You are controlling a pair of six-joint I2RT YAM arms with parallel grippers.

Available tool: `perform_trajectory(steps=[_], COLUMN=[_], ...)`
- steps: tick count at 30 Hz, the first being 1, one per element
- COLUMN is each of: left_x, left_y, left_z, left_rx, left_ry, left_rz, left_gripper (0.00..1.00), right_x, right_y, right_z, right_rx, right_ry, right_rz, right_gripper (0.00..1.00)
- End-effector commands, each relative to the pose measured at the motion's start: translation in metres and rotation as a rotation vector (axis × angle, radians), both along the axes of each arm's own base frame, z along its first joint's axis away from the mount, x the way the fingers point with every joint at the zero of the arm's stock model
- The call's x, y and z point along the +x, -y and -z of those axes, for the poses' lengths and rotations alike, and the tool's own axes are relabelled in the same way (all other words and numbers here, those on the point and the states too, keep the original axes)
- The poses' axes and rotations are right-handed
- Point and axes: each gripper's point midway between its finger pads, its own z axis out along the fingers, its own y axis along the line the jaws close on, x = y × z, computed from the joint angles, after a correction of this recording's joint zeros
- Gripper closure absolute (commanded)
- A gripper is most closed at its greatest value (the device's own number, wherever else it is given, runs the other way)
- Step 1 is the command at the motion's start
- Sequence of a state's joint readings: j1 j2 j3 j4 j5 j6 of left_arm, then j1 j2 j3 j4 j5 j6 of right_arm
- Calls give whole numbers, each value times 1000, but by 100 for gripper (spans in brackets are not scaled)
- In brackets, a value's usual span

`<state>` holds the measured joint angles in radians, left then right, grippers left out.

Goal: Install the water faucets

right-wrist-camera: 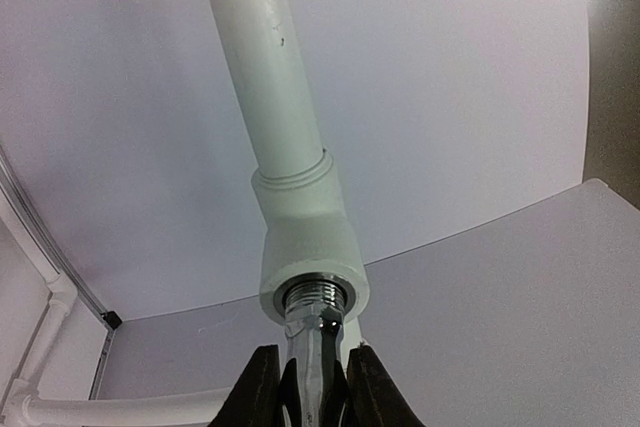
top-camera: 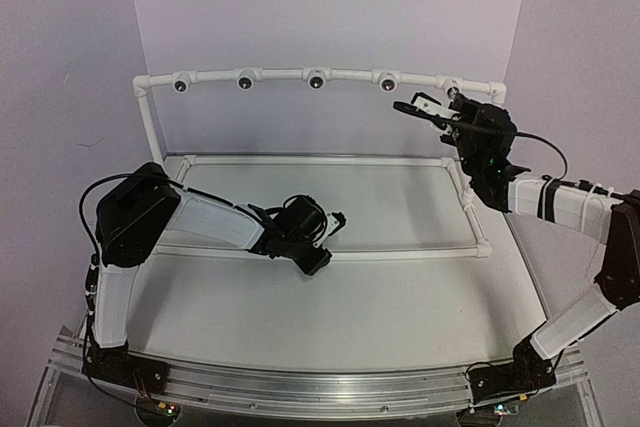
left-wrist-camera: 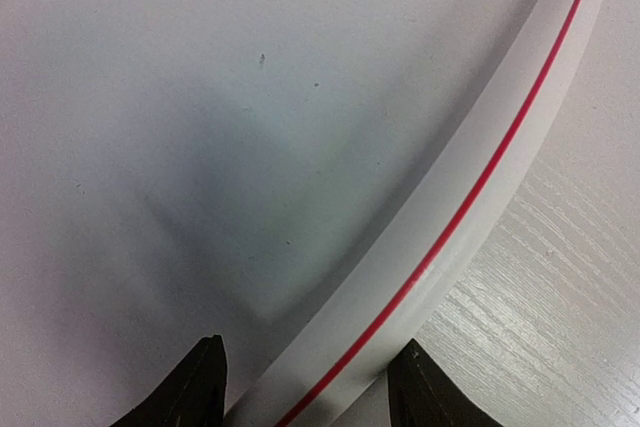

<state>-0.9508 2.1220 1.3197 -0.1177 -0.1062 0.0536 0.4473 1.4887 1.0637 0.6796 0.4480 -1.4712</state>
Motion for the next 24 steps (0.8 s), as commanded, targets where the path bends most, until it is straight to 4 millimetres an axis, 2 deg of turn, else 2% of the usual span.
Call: perform_trajectory(steps=[1,3,10,16,24], left_x=[-82,-84,-88,-90,-92], left_y=[-82,-82,-85,-86,-88], left_z=[114,115,118,119,121], left_rx=[303,305,314,314,318], left_ry=[-382,-386,-390,-393,-395], left_rz=[-113,-116,-114,-116,-120], left_gripper=[100,100,100,100,100], right_x=[-6,-5,-5,1,5], right_y=[9,5,-11,-6,-5], right_z=[-37,-42,-35,-42,-36], right_rx=[73,102,121,160,146], right_ry=[93,101,91,110,132], right_rz=[1,3,-66,-41,-26], right_gripper=[100,100,100,100,100])
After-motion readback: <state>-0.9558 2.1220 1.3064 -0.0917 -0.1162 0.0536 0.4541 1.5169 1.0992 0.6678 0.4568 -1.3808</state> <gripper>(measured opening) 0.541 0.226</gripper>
